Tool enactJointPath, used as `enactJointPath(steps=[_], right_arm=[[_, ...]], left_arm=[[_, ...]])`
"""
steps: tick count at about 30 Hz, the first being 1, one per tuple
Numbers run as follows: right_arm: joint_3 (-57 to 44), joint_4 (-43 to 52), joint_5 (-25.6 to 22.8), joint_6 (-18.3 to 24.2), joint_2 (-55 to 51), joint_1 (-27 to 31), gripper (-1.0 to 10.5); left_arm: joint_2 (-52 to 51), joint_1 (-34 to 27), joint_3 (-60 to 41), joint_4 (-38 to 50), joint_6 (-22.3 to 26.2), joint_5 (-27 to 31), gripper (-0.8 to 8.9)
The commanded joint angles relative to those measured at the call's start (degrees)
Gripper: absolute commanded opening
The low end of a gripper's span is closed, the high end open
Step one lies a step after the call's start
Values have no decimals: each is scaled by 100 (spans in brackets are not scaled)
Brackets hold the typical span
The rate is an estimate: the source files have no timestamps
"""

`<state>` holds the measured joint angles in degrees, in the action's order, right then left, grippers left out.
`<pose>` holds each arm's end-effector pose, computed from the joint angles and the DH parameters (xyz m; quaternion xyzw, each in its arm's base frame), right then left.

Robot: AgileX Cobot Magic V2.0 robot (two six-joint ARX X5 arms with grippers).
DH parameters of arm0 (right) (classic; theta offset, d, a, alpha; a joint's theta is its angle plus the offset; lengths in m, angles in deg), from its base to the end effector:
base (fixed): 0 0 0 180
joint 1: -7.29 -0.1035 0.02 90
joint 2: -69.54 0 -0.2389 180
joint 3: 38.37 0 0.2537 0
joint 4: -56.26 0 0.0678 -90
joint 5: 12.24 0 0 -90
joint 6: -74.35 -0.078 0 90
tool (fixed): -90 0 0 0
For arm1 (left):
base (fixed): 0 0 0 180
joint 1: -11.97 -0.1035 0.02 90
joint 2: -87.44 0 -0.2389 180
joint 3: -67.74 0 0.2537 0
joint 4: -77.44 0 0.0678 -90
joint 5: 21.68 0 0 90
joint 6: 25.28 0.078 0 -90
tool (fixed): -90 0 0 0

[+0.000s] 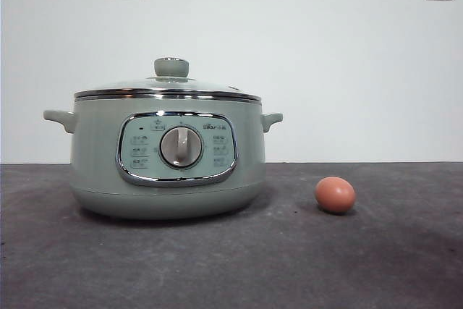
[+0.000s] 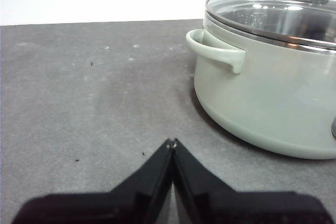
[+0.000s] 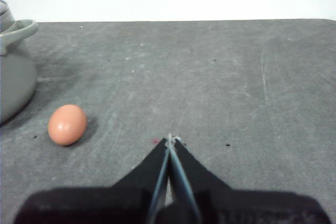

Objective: Pick up the egg,open the lid,put the egg in the pot,close the lid

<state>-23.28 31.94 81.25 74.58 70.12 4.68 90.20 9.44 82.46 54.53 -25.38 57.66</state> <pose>0.1699 0.0125 0.1447 -0.0013 0.0854 0.0532 0.9949 0.1719 -0.0068 0.1401 -0.0118 0.0948 -0.0705 0.9929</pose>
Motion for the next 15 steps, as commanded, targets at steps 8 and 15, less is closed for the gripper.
enactJointPath(steps=[8, 15], right_arm=[[-48, 94, 131, -640, -7, 4, -4], [363, 101, 216, -1528, -4, 4, -9]], left_arm=[[13, -17, -42, 26, -538, -35, -5], [76, -17, 382, -210, -901, -450, -6]])
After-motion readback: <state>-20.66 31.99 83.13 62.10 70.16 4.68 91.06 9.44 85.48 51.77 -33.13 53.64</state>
